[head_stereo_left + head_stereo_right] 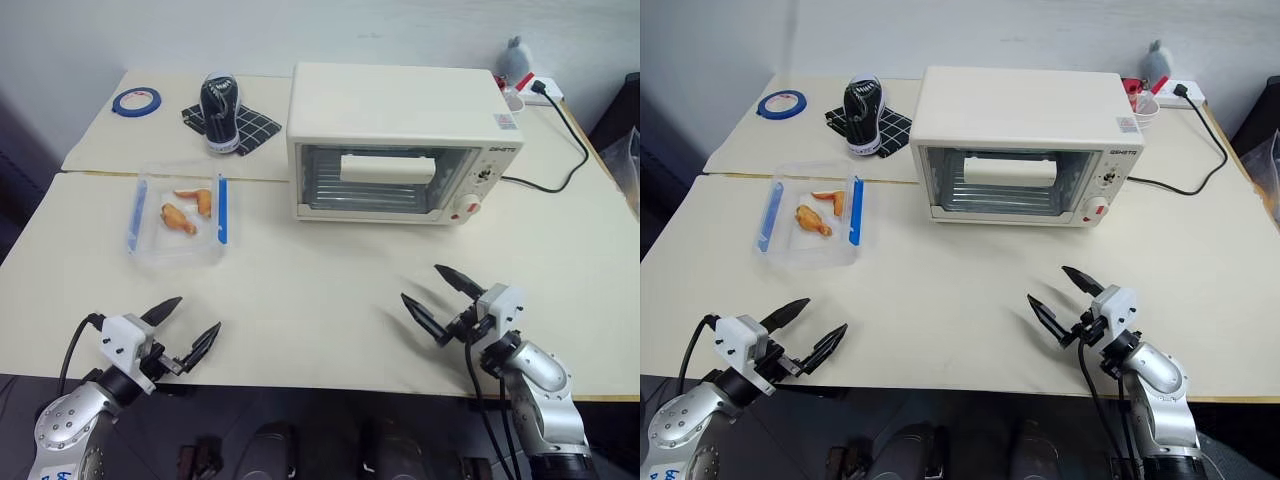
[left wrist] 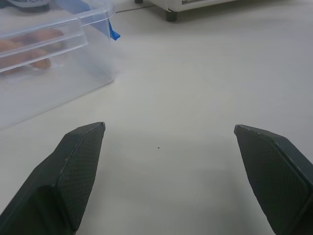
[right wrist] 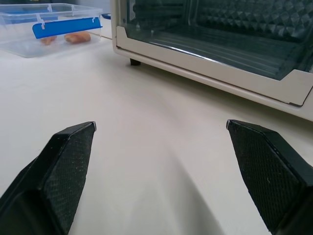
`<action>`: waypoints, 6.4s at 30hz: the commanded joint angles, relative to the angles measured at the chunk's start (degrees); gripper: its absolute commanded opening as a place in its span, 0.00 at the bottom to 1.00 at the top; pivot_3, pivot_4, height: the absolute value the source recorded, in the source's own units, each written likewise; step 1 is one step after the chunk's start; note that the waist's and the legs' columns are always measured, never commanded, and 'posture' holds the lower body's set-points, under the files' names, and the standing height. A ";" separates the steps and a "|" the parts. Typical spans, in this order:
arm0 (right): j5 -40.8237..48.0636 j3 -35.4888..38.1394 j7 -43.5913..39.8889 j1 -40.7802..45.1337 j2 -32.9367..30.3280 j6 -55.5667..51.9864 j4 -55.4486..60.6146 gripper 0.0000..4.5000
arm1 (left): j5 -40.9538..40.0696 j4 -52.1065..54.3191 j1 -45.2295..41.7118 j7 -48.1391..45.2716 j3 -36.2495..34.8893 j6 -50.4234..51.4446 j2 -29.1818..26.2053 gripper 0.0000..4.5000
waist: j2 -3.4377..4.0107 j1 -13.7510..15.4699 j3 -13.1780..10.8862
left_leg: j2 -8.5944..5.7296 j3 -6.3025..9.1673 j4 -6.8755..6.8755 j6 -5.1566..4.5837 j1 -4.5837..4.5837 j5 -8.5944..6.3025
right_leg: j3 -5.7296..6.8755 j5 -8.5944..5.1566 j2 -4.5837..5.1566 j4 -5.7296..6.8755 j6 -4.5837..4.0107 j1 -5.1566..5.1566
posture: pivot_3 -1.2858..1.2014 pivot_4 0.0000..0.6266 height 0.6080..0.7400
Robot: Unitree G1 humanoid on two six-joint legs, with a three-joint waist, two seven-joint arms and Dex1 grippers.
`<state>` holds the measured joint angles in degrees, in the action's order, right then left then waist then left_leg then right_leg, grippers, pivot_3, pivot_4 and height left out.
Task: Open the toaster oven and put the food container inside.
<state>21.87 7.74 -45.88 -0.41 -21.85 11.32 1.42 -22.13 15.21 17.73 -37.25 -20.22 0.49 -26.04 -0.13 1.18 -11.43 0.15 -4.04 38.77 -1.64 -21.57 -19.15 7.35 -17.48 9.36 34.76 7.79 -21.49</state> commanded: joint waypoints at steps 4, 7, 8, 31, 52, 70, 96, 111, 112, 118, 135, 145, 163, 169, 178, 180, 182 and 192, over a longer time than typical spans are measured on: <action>5.90 3.50 -0.66 2.17 -2.97 -4.05 4.37 0.99 | -13.88 6.56 -4.82 -1.24 -2.37 9.03 -2.66 1.00 | 0.00 0.10 -0.01 | 0.00 0.00 0.02 0.00 -0.01 0.00 | 0.00 0.00 0.01 0.01 0.00 0.00 | 0.52 0.24 1.00; 11.14 5.14 -1.51 6.24 -6.77 -11.23 6.15 0.99 | -25.03 8.77 -9.63 -4.53 -3.09 17.42 -6.66 1.00 | 0.06 0.01 -0.05 | 0.01 0.04 0.16 -0.02 -0.03 0.01 | -0.03 0.00 0.08 0.10 0.00 -0.04 | 0.52 0.24 1.00; 12.22 5.42 -1.62 7.82 -7.79 -13.12 6.03 0.99 | -26.58 8.73 -11.41 -4.70 -3.20 18.45 -7.37 1.00 | 0.07 -0.02 -0.05 | 0.02 0.04 0.19 -0.01 -0.02 0.00 | -0.09 0.01 0.11 0.11 0.00 0.00 | 0.52 0.24 1.00; 12.91 0.01 -8.68 28.63 -6.40 -22.05 1.92 0.99 | -23.87 4.37 -25.47 -6.43 3.45 23.09 -7.21 1.00 | 0.10 -1.16 -0.04 | 0.38 -0.06 0.22 0.16 -0.10 0.10 | -0.10 0.02 -0.56 0.20 -0.02 0.00 | 0.52 0.24 1.00; 5.30 -0.70 -15.32 12.57 -12.90 -14.56 7.97 1.00 | -6.84 -24.69 -54.46 -7.07 16.80 15.24 1.66 0.10 | 0.05 -0.53 -0.06 | 0.50 -0.27 0.27 0.25 -0.10 0.08 | -0.19 0.07 -0.80 0.12 -0.10 -0.05 | 0.52 0.24 1.00; 10.13 18.51 -7.28 -16.08 -11.90 -10.02 14.50 1.00 | 7.87 -25.90 -47.45 -11.13 26.24 7.43 2.94 0.00 | 0.06 -0.04 -0.05 | 0.54 -0.46 0.25 0.19 0.05 0.08 | -0.45 0.16 -0.81 0.12 -0.06 -0.01 | 0.52 0.24 1.00; 9.88 -2.71 -11.80 9.74 -8.31 -10.80 16.57 1.00 | -15.78 5.70 5.51 6.26 -19.13 10.96 5.84 0.99 | -0.10 0.40 -0.03 | 0.73 -0.63 0.26 0.05 0.22 -0.41 | -0.85 0.19 -0.63 -0.33 -0.22 -0.02 | 0.52 0.24 1.00; 8.99 -3.03 -20.47 10.78 -9.00 -6.66 8.14 1.00 | -70.44 19.84 -17.45 89.58 -11.05 32.26 1.98 0.99 | -0.14 -0.73 -0.01 | 0.87 -0.61 0.29 0.28 0.29 -0.35 | -1.20 0.23 -0.83 0.01 -0.29 0.04 | 0.52 0.24 1.00; 8.89 -3.07 -20.58 10.80 -9.00 -6.56 7.99 1.00 | -71.49 18.69 -19.92 93.35 -10.59 31.71 0.79 0.99 | -0.14 -0.73 -0.01 | 0.85 -0.62 0.29 0.29 0.30 -0.35 | -1.21 0.23 -0.84 0.02 -0.29 0.04 | 0.52 0.24 1.00; 8.94 -2.32 -20.70 8.96 -9.21 -6.15 8.64 1.00 | -75.19 10.97 -32.10 110.51 -3.63 31.38 -3.06 0.99 | -0.14 -0.24 0.00 | 0.75 -0.68 0.30 0.28 0.30 -0.26 | -1.12 0.22 -0.92 0.02 -0.29 0.03 | 0.52 0.24 1.00; 9.54 -0.12 -20.55 6.84 -10.30 -5.27 9.44 1.00 | -73.44 1.43 -36.84 114.00 -1.35 34.55 -8.23 0.51 | -0.15 0.12 0.00 | 0.74 -0.95 0.31 0.27 0.37 -0.18 | -1.19 0.24 -1.03 0.01 -0.26 -0.03 | 0.52 0.24 1.00; 9.51 -0.99 -19.64 8.59 -10.46 -7.08 10.00 1.00 | -71.44 -5.75 -36.16 106.18 -4.94 39.36 -15.33 0.13 | -0.15 -0.07 0.00 | 0.77 -1.03 0.27 0.28 0.38 -0.19 | -1.23 0.24 -1.05 0.06 -0.26 -0.11 | 0.52 0.24 1.00; 10.27 -0.01 -18.90 8.69 -11.70 -10.26 11.63 1.00 | -69.94 -17.86 -40.44 66.34 -2.52 71.37 -43.82 0.06 | -0.21 -0.42 -0.04 | 0.77 -1.33 0.12 0.35 0.09 -0.23 | -1.35 0.22 -1.03 0.23 -0.28 -0.73 | 0.52 0.24 1.00; 10.64 3.36 -18.18 4.29 -13.97 -11.08 13.34 1.00 | -71.15 -17.05 -48.86 57.60 3.33 77.98 -44.81 0.06 | -0.22 -0.15 -0.05 | 0.79 -1.46 0.06 0.41 0.00 -0.20 | -1.41 0.20 -1.06 0.34 -0.32 -0.94 | 0.52 0.24 1.00; 10.30 10.52 -13.42 -8.80 -13.73 -10.15 20.24 1.00 | -73.85 -19.46 -71.07 64.00 20.60 80.01 -27.92 0.06 | -0.40 0.25 -0.07 | 0.61 -1.45 0.18 0.30 -0.03 -0.13 | -1.55 0.26 -0.90 0.39 -0.21 -0.87 | 0.52 0.24 1.00; 10.41 12.00 -12.16 -11.15 -13.39 -9.91 22.06 1.00 | -70.26 -22.04 -74.23 63.49 22.05 79.64 -23.39 0.06 | -0.42 0.05 -0.08 | 0.56 -1.52 0.18 0.29 -0.02 -0.13 | -1.56 0.27 -0.98 0.42 -0.21 -0.90 | 0.52 0.24 1.00; 10.43 13.02 -11.14 -13.25 -13.12 -9.76 23.74 1.00 | -66.58 -24.11 -76.65 62.76 22.59 79.54 -19.45 0.06 | -0.44 -0.01 -0.10 | 0.54 -1.52 0.19 0.36 -0.02 -0.09 | -1.55 0.26 -1.10 0.46 -0.21 -0.94 | 0.52 0.24 1.00; 9.52 14.38 -4.35 -22.32 -9.59 -9.07 33.47 1.00 | -47.49 -30.47 -82.95 54.05 23.98 82.10 -6.32 0.06 | -0.45 0.16 -0.10 | 0.62 -1.52 0.21 0.45 0.00 -0.05 | -1.62 0.24 -1.26 0.50 -0.25 -0.94 | 0.52 0.24 1.00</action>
<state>31.38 20.90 -51.36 -22.21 -31.85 1.25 31.88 -72.26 -15.32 -63.38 18.83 4.81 83.06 -32.66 -0.58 1.34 -11.53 0.79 -5.56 38.99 -1.17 -21.57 -19.19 5.73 -17.25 8.07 35.28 7.53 -22.44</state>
